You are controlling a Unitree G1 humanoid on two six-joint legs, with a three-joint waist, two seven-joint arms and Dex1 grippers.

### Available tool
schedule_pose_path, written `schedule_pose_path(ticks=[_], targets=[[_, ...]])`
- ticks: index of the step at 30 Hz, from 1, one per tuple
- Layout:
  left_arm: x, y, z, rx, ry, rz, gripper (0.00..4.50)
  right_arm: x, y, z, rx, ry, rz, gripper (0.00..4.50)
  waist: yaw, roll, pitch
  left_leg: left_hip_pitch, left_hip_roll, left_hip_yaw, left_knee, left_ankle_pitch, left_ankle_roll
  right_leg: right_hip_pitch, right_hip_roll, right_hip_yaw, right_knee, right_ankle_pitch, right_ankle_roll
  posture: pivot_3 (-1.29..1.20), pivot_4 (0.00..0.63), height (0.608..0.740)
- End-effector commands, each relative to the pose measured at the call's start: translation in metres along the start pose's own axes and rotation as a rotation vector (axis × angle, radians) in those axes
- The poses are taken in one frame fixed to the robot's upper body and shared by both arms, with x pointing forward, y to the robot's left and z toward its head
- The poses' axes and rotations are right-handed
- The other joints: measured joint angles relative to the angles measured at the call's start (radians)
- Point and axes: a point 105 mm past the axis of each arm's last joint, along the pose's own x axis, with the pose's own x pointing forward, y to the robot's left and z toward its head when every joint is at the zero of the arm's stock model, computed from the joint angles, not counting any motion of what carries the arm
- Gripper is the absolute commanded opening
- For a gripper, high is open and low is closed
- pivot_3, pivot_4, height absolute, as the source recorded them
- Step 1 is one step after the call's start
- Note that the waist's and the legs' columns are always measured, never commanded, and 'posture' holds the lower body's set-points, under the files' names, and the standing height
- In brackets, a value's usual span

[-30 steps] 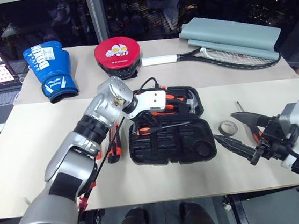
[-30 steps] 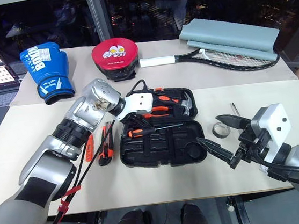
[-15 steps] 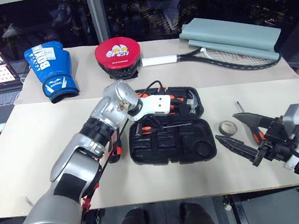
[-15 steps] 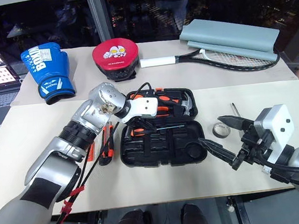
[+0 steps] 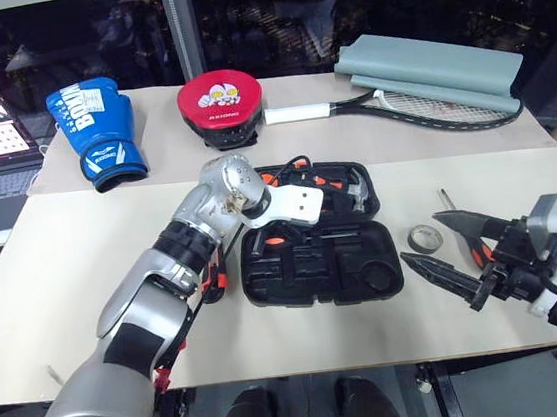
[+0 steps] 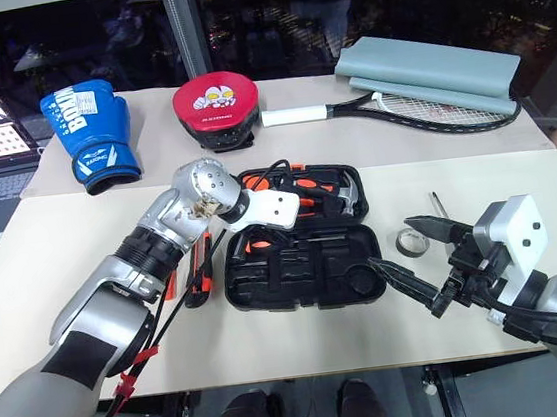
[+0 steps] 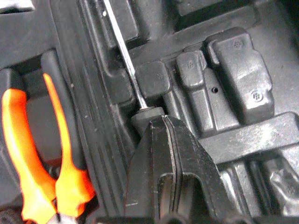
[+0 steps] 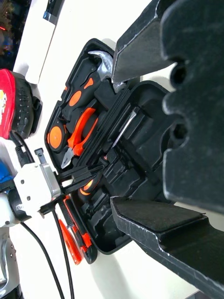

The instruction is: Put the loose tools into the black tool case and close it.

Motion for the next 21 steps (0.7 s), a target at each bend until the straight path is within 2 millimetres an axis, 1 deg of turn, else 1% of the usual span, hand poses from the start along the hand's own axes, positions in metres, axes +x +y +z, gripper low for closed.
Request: schedule_pose_path(ticks=[1, 3, 5, 7, 9, 15, 17, 19, 21], targets=[[-0.003, -0.013, 0.021, 0.061, -0.031, -0.05, 4.48, -0.033, -0.018, -0.001, -0.011, 0.014, -0.106, 4.5, 0.0, 0.001, -0.001, 0.001, 0.0, 0.0, -0.001, 0.0, 0.0, 0.001, 0.0, 0.0, -0.001, 0.0, 0.0, 0.0, 0.15, 0.736], [-0.002, -0.017, 0.026, 0.068, -0.043, -0.067, 4.48, -0.042, -0.019, -0.004, -0.01, 0.036, -0.121, 4.5, -0.006, 0.002, -0.001, 0.003, 0.0, 0.001, 0.0, 0.0, 0.0, 0.003, 0.0, 0.001, -0.002, 0.0, 0.0, 0.0, 0.15, 0.736], [-0.001, -0.021, 0.029, 0.075, -0.052, -0.082, 4.48, -0.045, -0.021, -0.005, -0.006, 0.048, -0.123, 4.5, -0.012, 0.002, -0.001, 0.004, 0.001, 0.002, 0.0, 0.0, 0.0, 0.003, 0.0, 0.002, -0.002, -0.002, 0.003, 0.0, 0.15, 0.736], [0.001, -0.026, 0.029, 0.08, -0.054, -0.097, 4.48, -0.042, -0.021, -0.006, -0.012, 0.06, -0.107, 4.5, -0.018, 0.003, -0.002, 0.005, 0.002, 0.003, 0.0, 0.0, 0.0, 0.004, 0.001, 0.002, -0.002, -0.004, 0.006, 0.0, 0.15, 0.736], [0.002, -0.03, 0.028, 0.084, -0.05, -0.106, 4.48, -0.036, -0.024, -0.006, -0.026, 0.071, -0.09, 4.5, -0.024, 0.006, -0.003, 0.005, 0.003, 0.003, 0.0, 0.0, 0.0, 0.003, 0.001, 0.003, -0.001, -0.004, 0.006, 0.0, 0.15, 0.736], [0.002, -0.037, 0.021, 0.1, -0.017, -0.089, 4.48, -0.004, -0.034, 0.007, -0.049, 0.049, -0.029, 4.5, -0.031, 0.007, -0.004, 0.005, 0.002, 0.005, 0.0, 0.0, 0.0, 0.002, 0.001, 0.005, -0.001, -0.004, 0.005, 0.0, 0.15, 0.736], [0.001, -0.037, 0.019, 0.105, -0.001, -0.08, 4.48, 0.008, -0.037, 0.004, -0.059, 0.065, -0.015, 4.5, -0.029, 0.007, -0.004, 0.005, 0.002, 0.005, 0.0, 0.0, 0.0, 0.002, 0.002, 0.005, -0.001, 0.0, 0.0, 0.0, 0.15, 0.736], [0.0, -0.038, 0.016, 0.11, 0.017, -0.079, 4.48, 0.021, -0.039, -0.002, -0.074, 0.095, -0.006, 4.5, -0.026, 0.007, -0.004, 0.004, 0.002, 0.005, 0.0, 0.0, 0.0, 0.002, 0.002, 0.005, -0.001, -0.001, 0.0, 0.0, 0.15, 0.736], [0.001, -0.04, 0.015, 0.118, 0.033, -0.086, 4.48, 0.041, -0.042, -0.009, -0.078, 0.128, 0.007, 4.5, -0.023, 0.007, -0.004, 0.004, 0.001, 0.005, 0.0, 0.0, 0.0, 0.002, 0.002, 0.005, -0.002, -0.001, 0.0, 0.0, 0.15, 0.736]])
